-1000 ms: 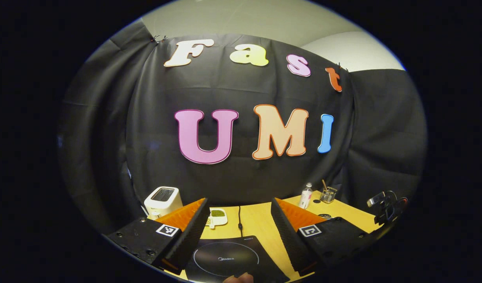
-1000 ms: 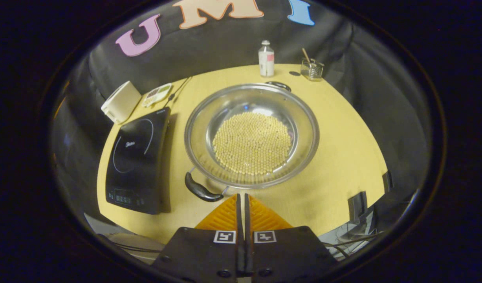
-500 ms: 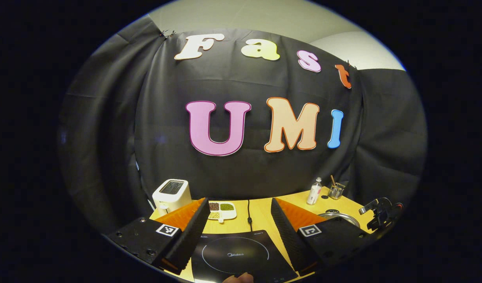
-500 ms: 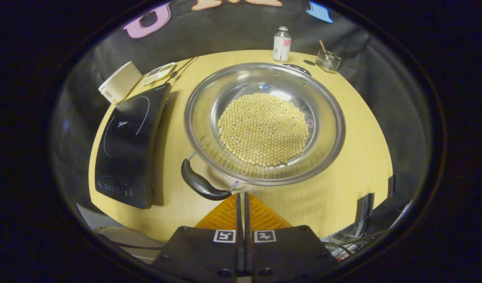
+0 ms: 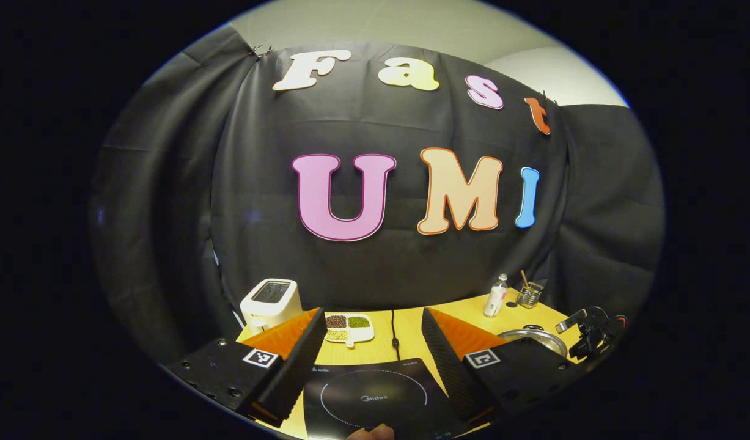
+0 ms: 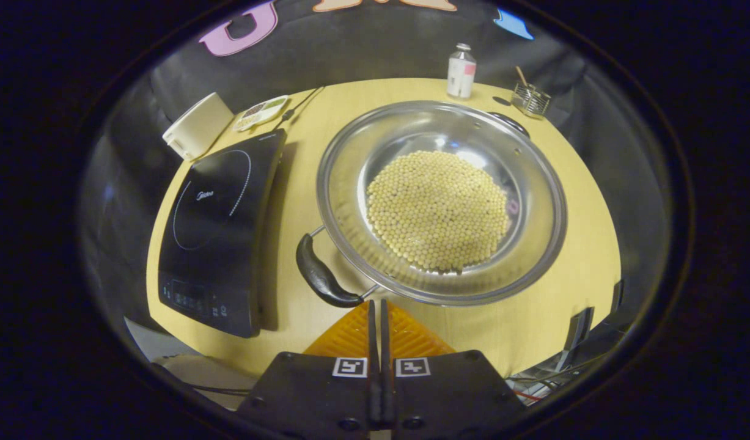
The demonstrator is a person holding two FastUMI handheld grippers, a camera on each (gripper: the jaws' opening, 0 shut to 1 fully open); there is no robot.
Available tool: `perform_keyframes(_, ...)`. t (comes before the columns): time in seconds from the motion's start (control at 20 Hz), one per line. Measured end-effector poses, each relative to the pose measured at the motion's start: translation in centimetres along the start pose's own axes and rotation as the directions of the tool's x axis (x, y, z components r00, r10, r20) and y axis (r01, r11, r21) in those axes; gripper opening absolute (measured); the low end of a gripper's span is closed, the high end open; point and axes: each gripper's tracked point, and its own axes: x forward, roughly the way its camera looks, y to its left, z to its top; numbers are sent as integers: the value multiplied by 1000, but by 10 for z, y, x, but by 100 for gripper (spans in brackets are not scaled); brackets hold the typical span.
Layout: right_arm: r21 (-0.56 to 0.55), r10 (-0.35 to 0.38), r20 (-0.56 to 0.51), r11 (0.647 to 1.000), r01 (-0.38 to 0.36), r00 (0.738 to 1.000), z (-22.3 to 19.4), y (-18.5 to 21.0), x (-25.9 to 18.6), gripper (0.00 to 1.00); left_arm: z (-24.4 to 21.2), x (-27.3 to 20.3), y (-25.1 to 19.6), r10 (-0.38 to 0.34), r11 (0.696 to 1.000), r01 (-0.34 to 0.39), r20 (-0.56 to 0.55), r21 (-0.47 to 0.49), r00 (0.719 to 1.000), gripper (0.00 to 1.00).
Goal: First push the handle of the pot to place it horizontally, then grasp the pot with both hands and set it on the induction cooktop.
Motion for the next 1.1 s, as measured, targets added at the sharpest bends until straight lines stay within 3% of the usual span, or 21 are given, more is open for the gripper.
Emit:
perform_keyframes(0.7, -14, 80, 22, 997, -79, 997, 39, 43, 18, 2, 0, 7, 5, 11, 1000, -11, -7, 26, 1000, 95)
perform_keyframes(1.1, 49, 141, 48, 989, -143, 989, 62, 64, 28, 3, 4, -5, 7, 40, 998, -39, -12, 53, 999, 95)
